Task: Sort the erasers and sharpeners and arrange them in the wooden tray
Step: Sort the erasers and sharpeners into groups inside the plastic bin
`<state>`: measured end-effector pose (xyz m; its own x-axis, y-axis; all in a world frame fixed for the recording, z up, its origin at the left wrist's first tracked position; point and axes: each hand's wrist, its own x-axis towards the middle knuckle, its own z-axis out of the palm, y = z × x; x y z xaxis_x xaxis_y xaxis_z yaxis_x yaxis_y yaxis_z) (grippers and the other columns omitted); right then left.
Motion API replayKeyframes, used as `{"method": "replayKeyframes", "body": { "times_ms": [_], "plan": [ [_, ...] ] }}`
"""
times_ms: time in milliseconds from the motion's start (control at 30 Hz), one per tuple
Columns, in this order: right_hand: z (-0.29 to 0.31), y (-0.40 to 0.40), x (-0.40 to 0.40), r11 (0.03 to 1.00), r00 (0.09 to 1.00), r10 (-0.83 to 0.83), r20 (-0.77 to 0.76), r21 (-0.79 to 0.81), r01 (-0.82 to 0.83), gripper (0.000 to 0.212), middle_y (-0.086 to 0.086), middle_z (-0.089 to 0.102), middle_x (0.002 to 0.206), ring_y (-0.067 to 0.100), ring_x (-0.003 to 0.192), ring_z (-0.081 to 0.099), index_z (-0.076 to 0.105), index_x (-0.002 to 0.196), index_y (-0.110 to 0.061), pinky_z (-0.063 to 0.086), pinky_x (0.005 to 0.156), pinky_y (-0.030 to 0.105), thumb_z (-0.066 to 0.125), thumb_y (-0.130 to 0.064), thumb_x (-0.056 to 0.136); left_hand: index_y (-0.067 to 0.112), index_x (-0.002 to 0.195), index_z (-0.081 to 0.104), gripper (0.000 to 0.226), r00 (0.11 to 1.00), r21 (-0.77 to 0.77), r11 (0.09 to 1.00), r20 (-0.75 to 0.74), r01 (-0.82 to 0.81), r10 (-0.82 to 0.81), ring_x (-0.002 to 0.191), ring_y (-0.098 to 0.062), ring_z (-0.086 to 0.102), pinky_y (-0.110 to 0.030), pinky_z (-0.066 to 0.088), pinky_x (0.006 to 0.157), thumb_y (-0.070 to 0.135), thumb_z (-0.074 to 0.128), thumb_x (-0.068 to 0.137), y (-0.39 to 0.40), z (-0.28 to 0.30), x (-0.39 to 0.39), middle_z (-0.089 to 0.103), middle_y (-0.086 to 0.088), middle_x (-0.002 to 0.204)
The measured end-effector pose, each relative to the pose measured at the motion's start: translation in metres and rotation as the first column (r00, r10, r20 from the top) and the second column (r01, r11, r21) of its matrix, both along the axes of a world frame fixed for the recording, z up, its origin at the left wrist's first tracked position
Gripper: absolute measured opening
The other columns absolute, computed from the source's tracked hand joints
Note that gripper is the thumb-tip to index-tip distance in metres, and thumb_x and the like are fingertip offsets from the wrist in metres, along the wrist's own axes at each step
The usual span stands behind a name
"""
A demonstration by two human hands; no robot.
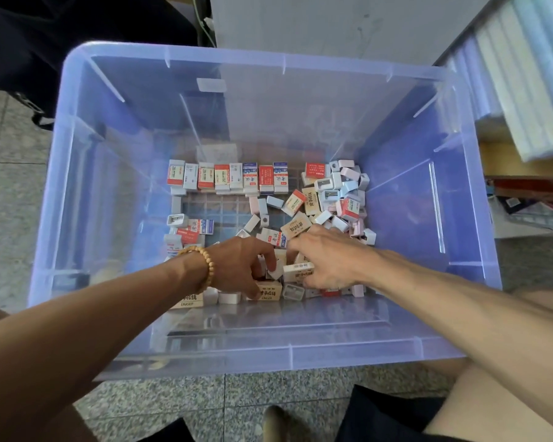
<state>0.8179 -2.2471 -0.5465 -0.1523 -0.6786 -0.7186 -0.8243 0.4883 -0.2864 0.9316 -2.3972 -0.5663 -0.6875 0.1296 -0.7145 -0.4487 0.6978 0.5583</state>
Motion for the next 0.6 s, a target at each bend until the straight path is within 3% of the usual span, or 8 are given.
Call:
{"method": "replayKeyframes", "body": {
  "times_ms": [67,133,300,367,433,500,533,600],
  "plan": [
    [0.002,-0.001,0.002,0.999,1.0,0.024,-0.006,0.027,-0.024,0.057,0.011,0.054,0.126,0.027,0.121,0.047,0.047,0.141,-0.018,0.04,0.083,0.032,0.066,-0.012,0.088,0.027,0.108,0.056,0.045,1.0,0.006,1.0,0.029,0.004,-0.004,0.092,-0.014,0.064,-0.029,0.056,0.081,0.017,0.082,0.073,0.0,0.001,0.0,0.07,0.002,0.107],
    [0.002,-0.003,0.0,0.998,1.0,0.01,0.004,0.057,-0.01,0.06,0.014,0.052,0.127,0.029,0.116,0.053,0.047,0.143,-0.022,0.048,0.086,0.036,0.066,-0.013,0.088,0.028,0.107,0.055,0.043,0.998,0.012,1.0,0.056,0.016,-0.017,0.094,-0.016,0.065,-0.035,0.057,0.085,0.017,0.082,0.074,0.0,0.004,-0.001,0.069,0.001,0.109],
    [-0.002,-0.008,-0.001,0.996,0.999,0.006,0.034,0.092,-0.009,0.032,0.002,0.047,0.099,0.022,0.099,0.043,0.058,0.12,-0.012,0.037,0.079,0.033,0.061,-0.007,0.089,0.022,0.115,0.064,0.035,0.997,0.053,0.999,0.076,-0.006,0.002,0.09,-0.013,0.065,-0.025,0.056,0.078,0.017,0.075,0.082,-0.008,0.01,-0.004,0.067,0.005,0.107],
    [-0.001,-0.01,-0.004,0.998,0.998,-0.041,0.056,0.053,0.038,0.017,0.001,0.055,0.096,0.02,0.092,0.052,0.061,0.105,-0.013,0.042,0.072,0.033,0.061,-0.007,0.089,0.02,0.117,0.067,0.031,0.995,0.088,0.994,0.076,-0.072,0.066,0.085,-0.015,0.068,-0.027,0.058,0.073,0.016,0.07,0.086,-0.013,0.015,-0.006,0.069,0.006,0.104],
    [0.002,-0.012,-0.012,0.985,0.977,-0.171,0.131,0.001,0.173,0.011,0.002,0.06,0.094,0.02,0.083,0.061,0.06,0.093,-0.017,0.048,0.062,0.034,0.063,-0.007,0.089,0.018,0.115,0.07,0.025,0.987,0.11,0.982,0.063,-0.154,0.148,0.071,-0.01,0.063,-0.017,0.051,0.056,0.013,0.065,0.09,-0.018,0.02,-0.009,0.071,0.005,0.1],
    [0.008,-0.014,-0.022,0.923,0.895,-0.369,0.252,-0.017,0.385,0.012,0.001,0.062,0.087,0.009,0.069,0.062,0.059,0.089,-0.018,0.046,0.053,0.026,0.065,-0.008,0.092,0.013,0.114,0.07,0.023,0.952,0.133,0.943,0.078,-0.305,0.297,0.07,-0.009,0.06,-0.014,0.046,0.053,0.009,0.062,0.092,-0.022,0.024,-0.013,0.071,-0.001,0.1],
    [0.011,-0.014,-0.027,0.871,0.829,-0.461,0.316,-0.016,0.49,0.011,0.001,0.063,0.085,0.006,0.064,0.06,0.059,0.09,-0.017,0.043,0.052,0.023,0.065,-0.01,0.094,0.01,0.114,0.069,0.023,0.918,0.16,0.904,0.101,-0.396,0.384,0.077,-0.012,0.063,-0.015,0.05,0.058,0.007,0.061,0.093,-0.024,0.026,-0.015,0.071,-0.004,0.101],
    [0.015,-0.017,-0.034,0.745,0.669,-0.599,0.44,0.0,0.667,0.007,0.005,0.062,0.086,0.012,0.07,0.059,0.06,0.095,-0.013,0.046,0.061,0.028,0.067,-0.013,0.094,0.006,0.115,0.065,0.023,0.824,0.21,0.797,0.15,-0.567,0.547,0.093,-0.019,0.068,-0.023,0.058,0.075,0.002,0.058,0.093,-0.028,0.032,-0.015,0.069,-0.01,0.105]
  ]
}}
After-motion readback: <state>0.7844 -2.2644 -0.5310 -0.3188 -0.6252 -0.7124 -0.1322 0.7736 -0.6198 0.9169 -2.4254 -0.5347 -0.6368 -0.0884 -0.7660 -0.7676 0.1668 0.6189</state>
